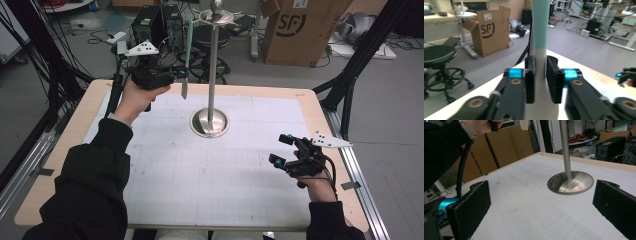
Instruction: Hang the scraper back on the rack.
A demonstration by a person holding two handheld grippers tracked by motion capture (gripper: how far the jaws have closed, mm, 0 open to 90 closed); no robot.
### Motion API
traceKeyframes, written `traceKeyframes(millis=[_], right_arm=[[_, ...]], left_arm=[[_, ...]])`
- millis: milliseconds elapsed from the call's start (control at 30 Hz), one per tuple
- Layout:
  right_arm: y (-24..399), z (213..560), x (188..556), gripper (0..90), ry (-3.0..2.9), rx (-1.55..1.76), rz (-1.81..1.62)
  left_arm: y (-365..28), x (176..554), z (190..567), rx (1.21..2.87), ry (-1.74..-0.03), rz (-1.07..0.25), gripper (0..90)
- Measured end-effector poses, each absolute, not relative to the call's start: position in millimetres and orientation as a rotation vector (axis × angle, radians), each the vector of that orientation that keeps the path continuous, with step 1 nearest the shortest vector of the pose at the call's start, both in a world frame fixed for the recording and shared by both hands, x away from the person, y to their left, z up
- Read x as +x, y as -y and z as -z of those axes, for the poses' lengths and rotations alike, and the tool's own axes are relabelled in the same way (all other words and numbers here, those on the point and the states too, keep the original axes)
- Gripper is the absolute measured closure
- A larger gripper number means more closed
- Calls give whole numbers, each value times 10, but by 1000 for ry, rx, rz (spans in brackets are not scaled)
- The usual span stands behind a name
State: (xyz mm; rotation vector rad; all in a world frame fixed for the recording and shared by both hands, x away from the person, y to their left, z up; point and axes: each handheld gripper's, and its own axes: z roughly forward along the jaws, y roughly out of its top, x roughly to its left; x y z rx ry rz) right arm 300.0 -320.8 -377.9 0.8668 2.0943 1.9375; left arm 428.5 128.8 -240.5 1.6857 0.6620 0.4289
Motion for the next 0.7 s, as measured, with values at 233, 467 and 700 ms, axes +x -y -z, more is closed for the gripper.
traceKeyframes(millis=[233, 467, 700], right_arm=[[3207, 3781, 2992, 7, -2099, 864, -1937], [3217, 3787, 2972, 7, -2097, 875, -1932], [3211, 3815, 2973, 7, -2103, 882, -1916]], left_arm=[[-1199, 4156, 2416, 1685, -591, -450, 486], [-1251, 3956, 2600, 1669, -551, -424, 301], [-1376, 3786, 2842, 1675, -553, -384, 106]])
